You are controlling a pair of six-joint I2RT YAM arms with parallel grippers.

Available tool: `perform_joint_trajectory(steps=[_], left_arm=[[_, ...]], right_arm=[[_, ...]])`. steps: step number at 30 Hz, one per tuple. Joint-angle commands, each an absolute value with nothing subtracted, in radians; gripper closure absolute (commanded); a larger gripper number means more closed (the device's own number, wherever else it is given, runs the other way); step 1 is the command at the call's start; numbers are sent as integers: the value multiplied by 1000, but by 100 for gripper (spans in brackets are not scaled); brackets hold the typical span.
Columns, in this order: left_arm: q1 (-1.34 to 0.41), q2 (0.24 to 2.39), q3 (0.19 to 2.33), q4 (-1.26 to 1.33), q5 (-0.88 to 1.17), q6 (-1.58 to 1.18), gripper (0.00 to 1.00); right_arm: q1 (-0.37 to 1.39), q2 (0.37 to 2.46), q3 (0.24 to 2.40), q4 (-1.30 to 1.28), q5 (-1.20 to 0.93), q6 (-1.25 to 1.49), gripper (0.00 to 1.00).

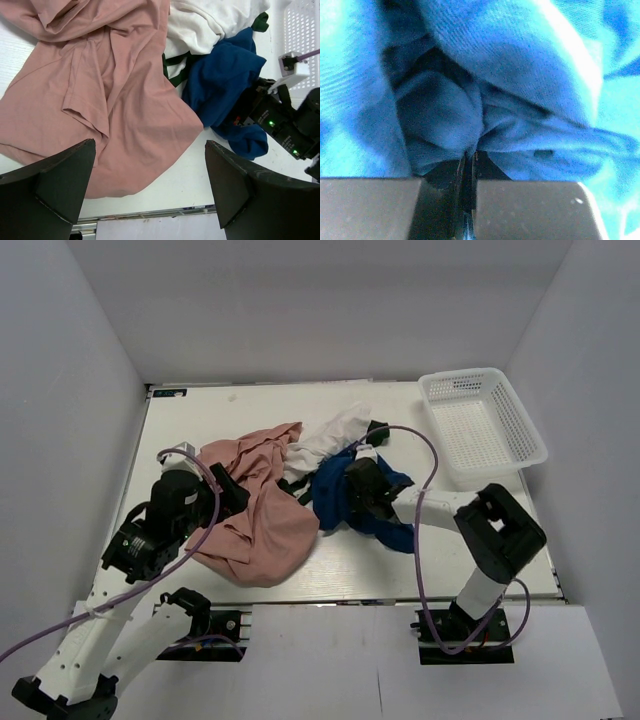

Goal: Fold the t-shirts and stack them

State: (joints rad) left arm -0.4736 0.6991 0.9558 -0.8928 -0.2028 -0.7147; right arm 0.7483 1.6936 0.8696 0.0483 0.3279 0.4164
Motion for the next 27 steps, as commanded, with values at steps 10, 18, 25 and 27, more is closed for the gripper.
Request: perform_joint_trajectory(steps=[10,18,25,27], left_arm=[[-477,692,930,-862,-225,-719,0],[-477,768,957,-844,-245,-709,0],[-477,798,966,-824,-255,-699,0],[-477,798,966,-824,-264,-699,0]], right_arm=[[649,1230,1153,0,572,204,100],[460,1339,1506,12,615,41,100],[218,1575,1904,-81,562,6,100],[186,1649,1977,-121,526,6,100]])
